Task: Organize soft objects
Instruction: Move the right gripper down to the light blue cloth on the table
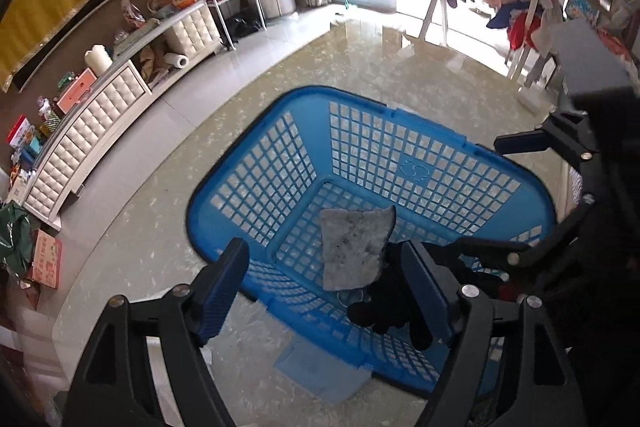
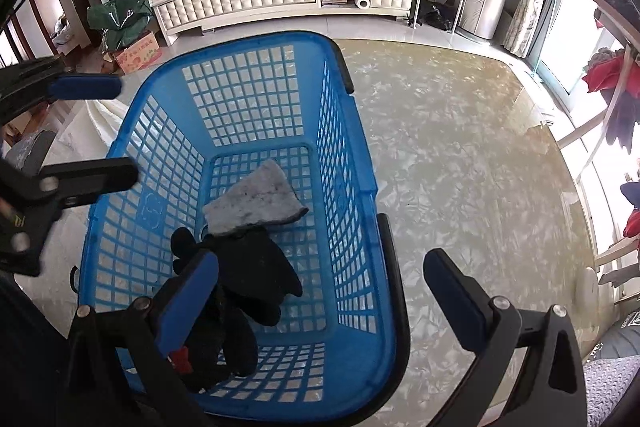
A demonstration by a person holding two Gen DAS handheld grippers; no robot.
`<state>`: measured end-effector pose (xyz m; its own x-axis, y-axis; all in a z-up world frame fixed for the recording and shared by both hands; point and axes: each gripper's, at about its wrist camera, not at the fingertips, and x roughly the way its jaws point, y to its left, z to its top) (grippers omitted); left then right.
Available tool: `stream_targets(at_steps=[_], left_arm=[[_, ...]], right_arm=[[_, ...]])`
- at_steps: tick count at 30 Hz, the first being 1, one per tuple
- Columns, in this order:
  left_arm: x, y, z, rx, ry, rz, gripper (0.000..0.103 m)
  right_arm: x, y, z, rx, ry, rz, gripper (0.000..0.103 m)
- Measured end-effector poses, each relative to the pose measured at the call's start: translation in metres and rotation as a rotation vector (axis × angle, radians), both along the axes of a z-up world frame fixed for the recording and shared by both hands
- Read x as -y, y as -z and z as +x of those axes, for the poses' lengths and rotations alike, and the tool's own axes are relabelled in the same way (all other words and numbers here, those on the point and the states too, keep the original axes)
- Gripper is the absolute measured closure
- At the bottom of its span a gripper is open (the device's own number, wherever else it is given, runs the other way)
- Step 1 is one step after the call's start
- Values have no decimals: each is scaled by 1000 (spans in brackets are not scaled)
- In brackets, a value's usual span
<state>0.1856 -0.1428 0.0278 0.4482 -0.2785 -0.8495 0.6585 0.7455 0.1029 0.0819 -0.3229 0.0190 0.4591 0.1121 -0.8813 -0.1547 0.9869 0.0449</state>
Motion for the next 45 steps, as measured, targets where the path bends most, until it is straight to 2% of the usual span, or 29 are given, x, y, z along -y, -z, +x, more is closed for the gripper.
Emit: stream_targets(at_steps=[5,8,14,18,22,26,34,45], left_arm=[[-25,-9,-15,28,-37,-23,15],[-45,-10,-22,32,-66,-34,0],[-88,-5,-35,31,-125,-43,0],[-118,-1,-41,13,-177,-79,0],[-143,-5,-49,51,-217,-139,0],[-166,-8,-58,94,-252,-143,0],[-197,-10,-83,136,-260,-173,0],[-234,18,-95,14,-313,-137,0]], right_arm=[[-6,-7,1,14,0,12,0],[-12,-14,0,37,-2,10,0],[-28,-32,-2,91,-19,19,0],[-48,-40,-2,129,-63,34,0],[-74,-38,3,126,-108,24,0],[-97,-39,4,140,-148,6,0],[-143,-41,0,191,-250,-13,0],[-203,-19,-9,184,-423,-60,0]])
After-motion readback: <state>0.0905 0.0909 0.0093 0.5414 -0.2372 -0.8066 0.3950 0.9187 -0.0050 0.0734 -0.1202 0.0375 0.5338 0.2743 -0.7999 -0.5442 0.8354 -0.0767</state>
